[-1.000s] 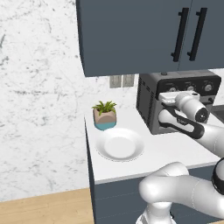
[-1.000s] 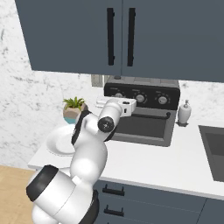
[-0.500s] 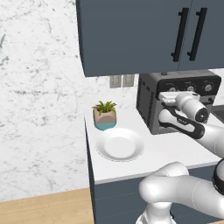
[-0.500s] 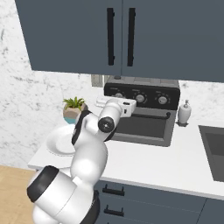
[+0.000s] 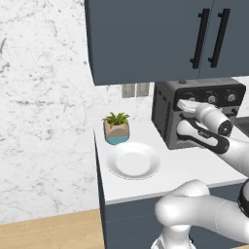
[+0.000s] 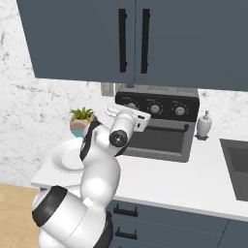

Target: Pick up the kebab skewer and baguette bread, and place them inside the toaster oven. Close the toaster oven door and start by setting the timer.

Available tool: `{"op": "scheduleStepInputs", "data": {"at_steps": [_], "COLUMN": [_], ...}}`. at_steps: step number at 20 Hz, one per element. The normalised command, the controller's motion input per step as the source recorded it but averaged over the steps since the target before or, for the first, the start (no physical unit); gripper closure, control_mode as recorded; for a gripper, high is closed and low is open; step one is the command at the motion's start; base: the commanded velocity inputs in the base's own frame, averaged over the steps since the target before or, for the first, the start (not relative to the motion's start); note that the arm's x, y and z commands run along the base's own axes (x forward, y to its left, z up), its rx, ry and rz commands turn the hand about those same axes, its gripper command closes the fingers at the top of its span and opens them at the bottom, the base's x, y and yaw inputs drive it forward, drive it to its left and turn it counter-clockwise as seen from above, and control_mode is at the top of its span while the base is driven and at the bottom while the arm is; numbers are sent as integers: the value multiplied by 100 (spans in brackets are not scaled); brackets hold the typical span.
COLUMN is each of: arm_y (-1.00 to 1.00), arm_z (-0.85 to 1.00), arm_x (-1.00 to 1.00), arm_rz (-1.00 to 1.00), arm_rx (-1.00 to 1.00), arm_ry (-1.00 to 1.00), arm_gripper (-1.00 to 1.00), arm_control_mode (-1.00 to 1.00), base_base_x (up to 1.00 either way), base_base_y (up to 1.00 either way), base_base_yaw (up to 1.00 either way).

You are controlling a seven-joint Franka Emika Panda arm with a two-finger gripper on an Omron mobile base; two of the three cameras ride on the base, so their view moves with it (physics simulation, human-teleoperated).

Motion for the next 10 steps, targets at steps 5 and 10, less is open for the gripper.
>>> {"op": "scheduleStepInputs", "data": {"at_steps": [5, 10], "arm_y": [0, 0], "arm_z": [0, 0], "arm_x": [0, 0], "arm_rz": [-1, -1], "arm_rx": [22, 22], "arm_ry": [0, 0], "arm_gripper": [100, 100], "arm_control_mode": [-100, -100], "base_base_x": [0, 0], "base_base_y": [0, 0], "base_base_yaw": [0, 0]}}
